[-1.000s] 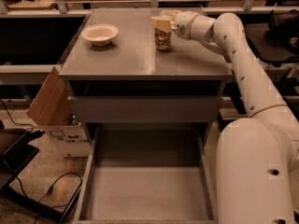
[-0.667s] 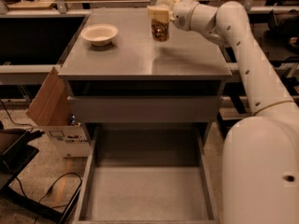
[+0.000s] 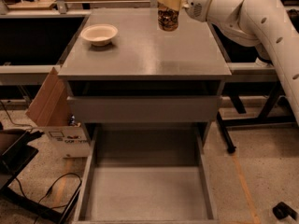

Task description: Place orange can into middle drawer

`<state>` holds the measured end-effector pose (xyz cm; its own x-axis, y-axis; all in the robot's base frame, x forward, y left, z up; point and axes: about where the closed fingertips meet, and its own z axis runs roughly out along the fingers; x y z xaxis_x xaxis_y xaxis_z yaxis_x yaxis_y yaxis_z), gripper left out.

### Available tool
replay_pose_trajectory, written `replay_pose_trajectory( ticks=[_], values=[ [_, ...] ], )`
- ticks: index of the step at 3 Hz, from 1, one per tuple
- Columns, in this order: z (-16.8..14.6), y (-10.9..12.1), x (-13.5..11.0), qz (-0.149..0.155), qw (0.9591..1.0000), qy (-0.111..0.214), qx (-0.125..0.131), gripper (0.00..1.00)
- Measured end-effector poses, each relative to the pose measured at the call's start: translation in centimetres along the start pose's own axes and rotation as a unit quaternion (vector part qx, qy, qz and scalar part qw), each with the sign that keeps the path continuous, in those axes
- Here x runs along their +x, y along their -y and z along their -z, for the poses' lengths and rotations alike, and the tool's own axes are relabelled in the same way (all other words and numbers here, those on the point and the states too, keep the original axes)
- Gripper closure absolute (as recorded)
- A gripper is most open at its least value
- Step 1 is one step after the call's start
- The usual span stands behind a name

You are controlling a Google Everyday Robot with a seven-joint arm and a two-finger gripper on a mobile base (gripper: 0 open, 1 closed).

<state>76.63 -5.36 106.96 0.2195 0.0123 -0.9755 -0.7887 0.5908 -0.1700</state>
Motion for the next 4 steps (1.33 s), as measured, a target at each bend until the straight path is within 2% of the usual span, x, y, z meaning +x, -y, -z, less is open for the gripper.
replay_pose_trajectory(
  ticks=[1, 2, 3, 4],
  values=[
    [4.7, -4.3, 0.4, 0.004, 0.9998, 0.0, -0.019, 1.0],
    [11.1, -8.1, 5.6, -0.011, 0.998, -0.033, -0.053, 1.0],
    [18.7, -11.1, 14.2, -0.049, 0.9957, -0.055, -0.055, 1.0],
    [22.3, -12.3, 20.7, -0.087, 0.994, -0.06, -0.029, 1.0]
  ],
)
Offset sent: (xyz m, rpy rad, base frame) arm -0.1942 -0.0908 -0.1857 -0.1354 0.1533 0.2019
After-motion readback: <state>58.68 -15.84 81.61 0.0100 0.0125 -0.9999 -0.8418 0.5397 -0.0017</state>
